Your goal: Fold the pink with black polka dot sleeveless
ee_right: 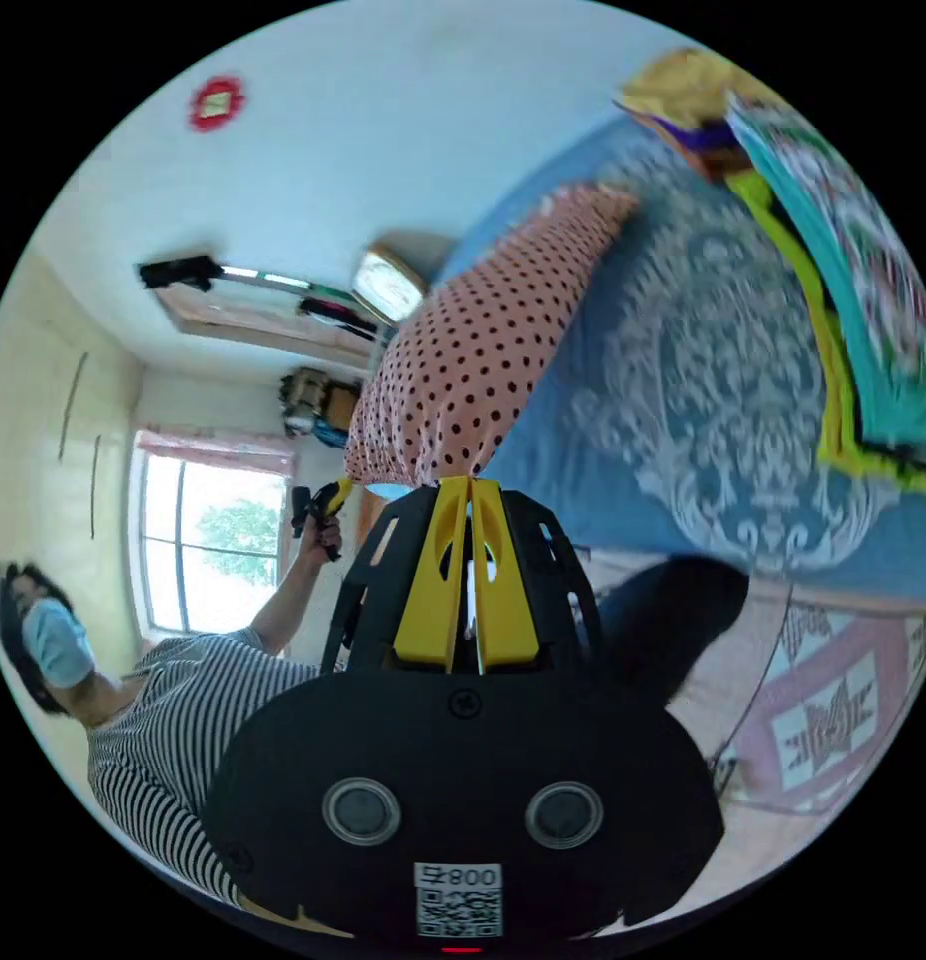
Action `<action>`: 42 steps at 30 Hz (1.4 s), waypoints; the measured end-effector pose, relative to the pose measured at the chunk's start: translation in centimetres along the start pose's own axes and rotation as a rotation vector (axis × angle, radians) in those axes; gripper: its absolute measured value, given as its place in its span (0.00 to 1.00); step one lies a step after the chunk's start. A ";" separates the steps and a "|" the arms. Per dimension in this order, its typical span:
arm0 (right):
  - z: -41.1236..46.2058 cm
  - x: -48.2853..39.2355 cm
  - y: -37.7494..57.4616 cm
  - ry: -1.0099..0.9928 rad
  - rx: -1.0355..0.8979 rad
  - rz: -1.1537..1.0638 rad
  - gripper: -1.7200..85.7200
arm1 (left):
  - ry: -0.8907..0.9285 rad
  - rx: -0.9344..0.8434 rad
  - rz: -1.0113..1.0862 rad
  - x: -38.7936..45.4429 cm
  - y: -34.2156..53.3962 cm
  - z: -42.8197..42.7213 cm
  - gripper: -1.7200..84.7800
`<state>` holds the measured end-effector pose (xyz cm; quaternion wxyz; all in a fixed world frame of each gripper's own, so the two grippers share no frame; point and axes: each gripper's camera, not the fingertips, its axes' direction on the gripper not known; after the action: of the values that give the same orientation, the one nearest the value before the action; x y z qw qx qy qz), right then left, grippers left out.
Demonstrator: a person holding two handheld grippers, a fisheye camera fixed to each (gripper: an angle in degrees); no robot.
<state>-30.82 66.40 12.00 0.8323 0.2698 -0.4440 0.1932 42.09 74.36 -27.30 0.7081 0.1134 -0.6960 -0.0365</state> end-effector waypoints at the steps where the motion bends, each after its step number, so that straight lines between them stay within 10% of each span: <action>1: 0.9 0.8 0.5 -0.003 -0.020 0.027 0.02 | 0.001 0.000 -0.072 -1.6 1.4 0.9 0.02; 42: 13.7 3.1 21.8 0.111 -0.107 0.208 0.02 | -0.123 -0.124 -0.132 5.7 9.0 17.0 0.02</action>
<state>-50.08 75.11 26.99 0.8442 0.1664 -0.4326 0.2694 24.35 80.03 -19.73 0.6657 0.1123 -0.7256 -0.1331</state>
